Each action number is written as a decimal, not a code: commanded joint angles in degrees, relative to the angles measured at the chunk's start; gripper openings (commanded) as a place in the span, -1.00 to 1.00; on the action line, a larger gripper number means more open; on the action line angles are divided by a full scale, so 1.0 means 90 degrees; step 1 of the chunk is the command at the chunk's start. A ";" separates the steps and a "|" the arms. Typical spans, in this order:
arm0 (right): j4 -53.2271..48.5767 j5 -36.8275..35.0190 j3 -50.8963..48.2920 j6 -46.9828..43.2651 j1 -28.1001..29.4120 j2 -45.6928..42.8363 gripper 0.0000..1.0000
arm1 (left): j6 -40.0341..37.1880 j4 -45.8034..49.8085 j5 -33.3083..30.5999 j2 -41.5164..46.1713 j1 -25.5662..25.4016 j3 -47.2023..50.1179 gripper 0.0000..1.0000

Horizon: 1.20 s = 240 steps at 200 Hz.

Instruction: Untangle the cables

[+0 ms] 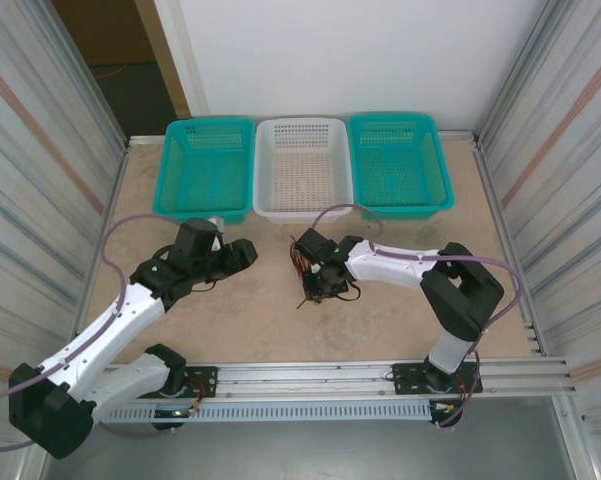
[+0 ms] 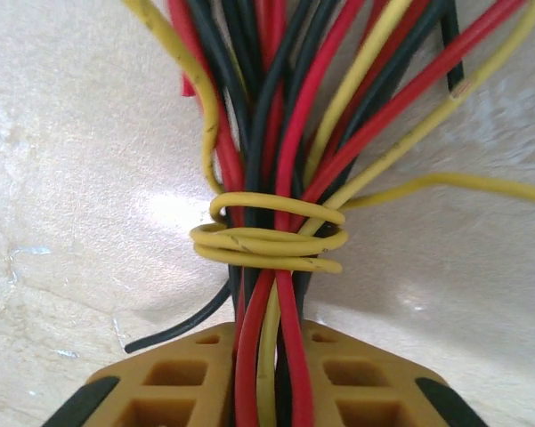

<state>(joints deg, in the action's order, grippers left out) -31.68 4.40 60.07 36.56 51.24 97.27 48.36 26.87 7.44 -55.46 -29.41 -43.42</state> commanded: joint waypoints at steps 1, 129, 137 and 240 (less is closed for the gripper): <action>-0.0165 -0.0381 0.0023 -0.0699 -0.0049 -0.0865 -0.72 | 0.0263 -0.0419 0.1074 -0.0149 0.0278 -0.0398 0.41; -0.1399 0.1671 0.1991 -0.2813 0.0010 -0.2065 -0.96 | 0.0682 -0.1414 0.2806 -0.0996 -0.0004 -0.1035 0.86; -0.1391 0.1771 0.2033 -0.2803 0.0045 -0.2024 -0.94 | 0.0819 -0.1639 0.2884 -0.0992 -0.0004 -0.0903 0.79; -0.1297 0.1873 0.2065 -0.2802 0.0109 -0.2021 -0.94 | 0.1848 -0.2517 0.3289 -0.0411 0.0621 -0.0254 0.71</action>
<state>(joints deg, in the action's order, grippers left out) -44.64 19.79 76.42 12.95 52.14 79.90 63.26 5.67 35.44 -61.45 -24.34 -45.98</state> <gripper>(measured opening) 0.121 0.836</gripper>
